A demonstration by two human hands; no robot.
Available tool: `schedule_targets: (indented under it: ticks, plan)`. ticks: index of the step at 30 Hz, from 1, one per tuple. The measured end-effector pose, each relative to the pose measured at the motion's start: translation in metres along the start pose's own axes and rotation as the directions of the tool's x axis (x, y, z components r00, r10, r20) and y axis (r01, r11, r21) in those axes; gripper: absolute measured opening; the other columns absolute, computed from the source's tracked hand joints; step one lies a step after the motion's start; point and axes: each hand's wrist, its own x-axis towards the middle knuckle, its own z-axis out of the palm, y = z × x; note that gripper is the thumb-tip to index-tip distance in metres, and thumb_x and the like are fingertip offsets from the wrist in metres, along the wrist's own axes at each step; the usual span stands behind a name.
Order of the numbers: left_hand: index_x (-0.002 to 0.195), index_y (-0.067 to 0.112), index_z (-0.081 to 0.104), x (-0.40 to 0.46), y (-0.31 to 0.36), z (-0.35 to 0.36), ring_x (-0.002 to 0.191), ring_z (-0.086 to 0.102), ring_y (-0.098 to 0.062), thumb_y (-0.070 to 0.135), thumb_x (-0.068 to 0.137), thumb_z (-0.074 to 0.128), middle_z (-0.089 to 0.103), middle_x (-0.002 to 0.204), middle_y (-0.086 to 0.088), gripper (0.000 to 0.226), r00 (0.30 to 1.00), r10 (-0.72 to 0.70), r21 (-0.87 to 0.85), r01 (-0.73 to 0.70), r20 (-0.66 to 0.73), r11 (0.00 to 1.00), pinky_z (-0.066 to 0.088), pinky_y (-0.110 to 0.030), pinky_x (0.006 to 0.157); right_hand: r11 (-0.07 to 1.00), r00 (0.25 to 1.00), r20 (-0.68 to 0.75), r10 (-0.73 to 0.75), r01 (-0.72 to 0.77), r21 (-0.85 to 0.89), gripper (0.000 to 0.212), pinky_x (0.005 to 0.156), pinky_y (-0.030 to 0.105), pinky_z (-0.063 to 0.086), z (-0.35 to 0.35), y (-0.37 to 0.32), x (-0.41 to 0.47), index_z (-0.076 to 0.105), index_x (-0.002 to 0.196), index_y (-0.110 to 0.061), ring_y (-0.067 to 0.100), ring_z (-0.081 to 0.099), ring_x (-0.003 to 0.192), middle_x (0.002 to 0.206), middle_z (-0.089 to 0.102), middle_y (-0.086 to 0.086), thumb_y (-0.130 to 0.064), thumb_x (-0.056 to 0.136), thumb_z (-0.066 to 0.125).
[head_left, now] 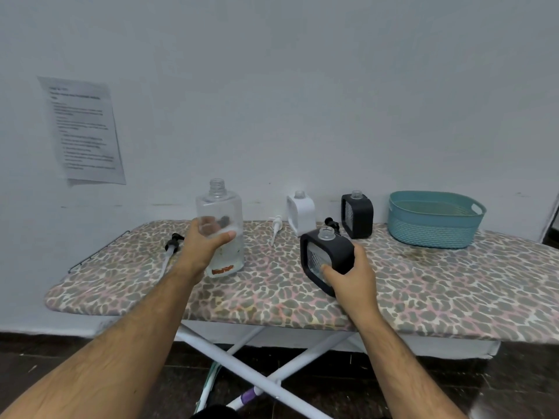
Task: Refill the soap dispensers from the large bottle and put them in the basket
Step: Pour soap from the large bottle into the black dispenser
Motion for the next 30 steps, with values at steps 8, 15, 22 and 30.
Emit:
schedule_targets:
  ticks: [8, 15, 22, 30]
  plan:
    - [0.13, 0.009, 0.045, 0.016, -0.017, -0.032, 0.102, 0.058, -0.021, 0.01, 0.078, 0.081, 0.055, 0.118, -0.007, 0.063, 0.997, -0.012, 0.03, 0.014, -0.078, 0.999, 0.047, -0.029, 0.076, 1.0, 1.0, 0.029, 0.001, -0.002, 0.025, 0.042, 0.064, 0.008, 0.048, 0.019, -0.002, 0.004, 0.055, 0.109, -0.026, -0.005, 0.062, 0.085, 0.099, 0.065, -0.014, -0.008, 0.078, 0.077]
    - [0.134, 0.01, 0.044, 0.022, -0.026, -0.06, 0.112, 0.057, -0.027, 0.015, 0.076, 0.083, 0.055, 0.127, -0.012, 0.07, 0.992, -0.023, 0.056, 0.031, -0.125, 0.998, 0.048, -0.039, 0.09, 0.999, 0.997, 0.075, 0.006, -0.009, 0.045, 0.044, 0.063, 0.011, 0.05, 0.044, -0.007, 0.003, 0.053, 0.106, -0.032, -0.002, 0.063, 0.088, 0.101, 0.065, -0.013, -0.007, 0.078, 0.076]
    - [0.138, 0.011, 0.043, 0.02, -0.028, -0.067, 0.116, 0.058, -0.026, 0.018, 0.072, 0.087, 0.057, 0.13, -0.011, 0.079, 0.991, -0.003, 0.077, 0.014, -0.136, 0.997, 0.049, -0.039, 0.094, 1.0, 0.996, 0.087, 0.0, -0.002, 0.016, 0.044, 0.065, 0.014, 0.05, 0.057, -0.008, 0.0, 0.052, 0.108, -0.033, -0.004, 0.062, 0.088, 0.099, 0.064, -0.017, -0.01, 0.079, 0.077]
    - [0.131, 0.019, 0.044, 0.007, -0.022, -0.063, 0.114, 0.06, -0.025, 0.037, 0.059, 0.093, 0.059, 0.127, -0.004, 0.089, 0.973, 0.066, 0.193, -0.023, -0.222, 0.981, 0.052, -0.048, 0.095, 0.99, 0.989, 0.145, 0.028, -0.008, -0.141, 0.042, 0.073, 0.023, 0.05, 0.051, -0.01, 0.005, 0.049, 0.109, -0.033, 0.008, 0.062, 0.095, 0.101, 0.062, -0.017, -0.025, 0.079, 0.078]
